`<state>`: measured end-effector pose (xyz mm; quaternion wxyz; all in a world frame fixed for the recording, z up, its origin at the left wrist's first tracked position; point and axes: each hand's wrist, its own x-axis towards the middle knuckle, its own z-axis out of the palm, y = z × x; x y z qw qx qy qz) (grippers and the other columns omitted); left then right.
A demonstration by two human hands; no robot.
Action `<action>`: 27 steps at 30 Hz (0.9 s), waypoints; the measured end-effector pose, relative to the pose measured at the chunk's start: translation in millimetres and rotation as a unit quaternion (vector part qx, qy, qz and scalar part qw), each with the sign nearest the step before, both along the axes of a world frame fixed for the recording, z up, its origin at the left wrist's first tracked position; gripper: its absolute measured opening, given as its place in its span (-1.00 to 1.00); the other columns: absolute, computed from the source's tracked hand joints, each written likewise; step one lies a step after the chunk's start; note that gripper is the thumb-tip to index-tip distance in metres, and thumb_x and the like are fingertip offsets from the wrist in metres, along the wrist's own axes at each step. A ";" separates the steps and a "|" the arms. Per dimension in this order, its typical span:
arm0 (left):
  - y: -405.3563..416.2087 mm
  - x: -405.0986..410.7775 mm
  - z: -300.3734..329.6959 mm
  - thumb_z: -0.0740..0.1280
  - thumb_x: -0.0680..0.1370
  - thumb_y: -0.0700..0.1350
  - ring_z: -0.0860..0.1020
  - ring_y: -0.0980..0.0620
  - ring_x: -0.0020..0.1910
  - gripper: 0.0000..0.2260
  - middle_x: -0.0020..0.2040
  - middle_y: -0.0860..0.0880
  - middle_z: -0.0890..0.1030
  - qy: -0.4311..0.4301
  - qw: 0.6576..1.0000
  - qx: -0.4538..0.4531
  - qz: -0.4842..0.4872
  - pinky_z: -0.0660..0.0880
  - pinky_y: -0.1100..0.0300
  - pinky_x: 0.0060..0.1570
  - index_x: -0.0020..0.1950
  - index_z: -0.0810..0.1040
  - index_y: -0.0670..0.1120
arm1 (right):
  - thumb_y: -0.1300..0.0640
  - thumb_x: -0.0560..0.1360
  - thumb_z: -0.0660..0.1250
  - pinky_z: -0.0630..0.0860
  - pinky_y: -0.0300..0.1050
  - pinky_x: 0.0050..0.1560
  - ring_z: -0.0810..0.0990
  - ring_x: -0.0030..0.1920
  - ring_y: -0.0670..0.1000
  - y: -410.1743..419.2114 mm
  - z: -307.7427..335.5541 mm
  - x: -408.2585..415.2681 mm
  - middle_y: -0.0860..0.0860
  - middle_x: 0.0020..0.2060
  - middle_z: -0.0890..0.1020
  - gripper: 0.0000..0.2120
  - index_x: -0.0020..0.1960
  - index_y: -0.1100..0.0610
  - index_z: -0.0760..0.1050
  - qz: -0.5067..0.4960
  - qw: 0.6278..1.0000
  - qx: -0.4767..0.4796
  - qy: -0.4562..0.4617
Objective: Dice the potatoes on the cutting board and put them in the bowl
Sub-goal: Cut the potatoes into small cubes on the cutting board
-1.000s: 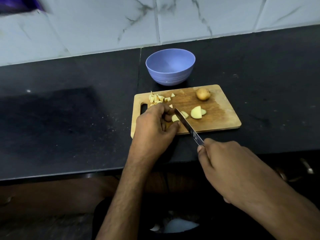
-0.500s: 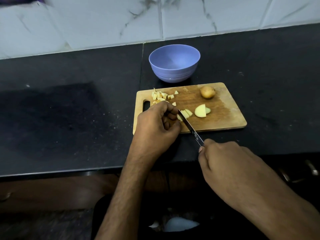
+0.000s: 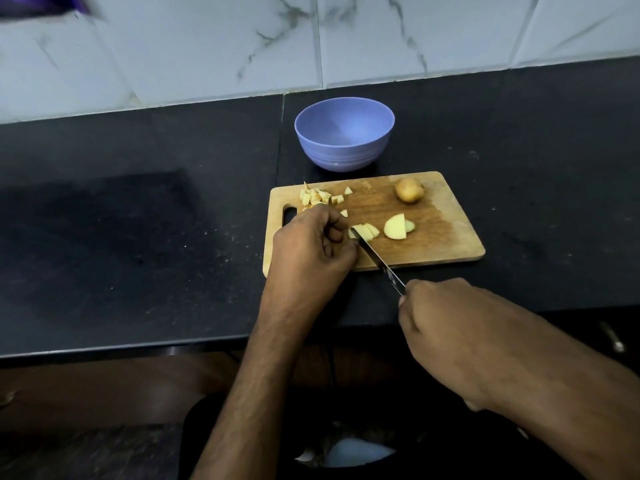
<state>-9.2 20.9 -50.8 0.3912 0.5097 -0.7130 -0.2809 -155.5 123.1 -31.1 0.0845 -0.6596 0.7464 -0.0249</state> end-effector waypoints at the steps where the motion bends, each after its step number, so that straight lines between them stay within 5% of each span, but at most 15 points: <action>1: -0.3 -0.7 -0.3 0.48 0.47 -0.21 0.46 0.21 -0.33 -0.84 -0.15 0.06 0.59 -0.008 1.000 -0.008 0.011 0.41 0.41 -0.29 -0.02 0.61 0.00 | -0.06 0.62 -0.03 0.38 -0.16 -0.34 0.33 -0.46 -0.15 2.2 1.9 -1.9 -0.08 -0.42 0.41 -0.69 -0.27 -0.04 0.24 0.007 1.000 -0.007 -0.007; 5: -0.5 -0.9 -0.8 0.37 0.48 -0.28 0.46 0.20 -0.35 -0.83 -0.19 0.03 0.56 -0.022 0.998 -0.025 0.051 0.37 0.45 -0.29 -0.01 0.62 -0.06 | -0.05 0.64 -0.04 0.34 -0.17 -0.27 0.28 -0.45 -0.15 14.8 11.5 -1.7 -0.06 -0.42 0.36 -0.66 -0.31 -0.05 0.09 -0.012 0.999 -0.027 -0.043; 15: -2.8 -5.2 -2.5 0.45 0.51 -0.14 0.49 0.14 -0.23 -0.81 -0.11 0.05 0.54 -0.072 0.993 -0.062 0.062 0.47 0.32 -0.17 0.12 0.62 -0.06 | -0.10 0.67 -0.05 0.33 -0.25 -0.39 0.46 -0.36 -0.13 21.0 26.5 -10.9 -0.07 -0.32 0.49 -0.69 -0.21 -0.05 0.23 0.007 0.999 0.007 -0.045; 22: -1.9 -6.1 -3.5 0.41 0.52 -0.16 0.49 0.16 -0.24 -0.90 -0.11 0.06 0.54 -0.085 0.988 -0.071 0.105 0.37 0.52 -0.25 0.03 0.64 -0.07 | -0.12 0.66 -0.07 0.33 -0.25 -0.37 0.46 -0.34 -0.13 16.5 25.5 -10.6 -0.08 -0.30 0.49 -0.73 -0.15 -0.08 0.26 0.020 0.999 0.005 -0.041; 27: -1.9 -6.4 -2.2 0.42 0.52 -0.15 0.52 0.11 -0.21 -0.86 -0.12 0.03 0.55 -0.074 0.988 -0.067 0.120 0.51 0.25 -0.18 0.06 0.56 -0.06 | -0.13 0.66 -0.07 0.25 -0.27 -0.42 0.43 -0.35 -0.13 18.0 27.6 -10.0 -0.08 -0.30 0.46 -0.70 -0.21 -0.08 0.20 0.018 0.999 0.005 -0.041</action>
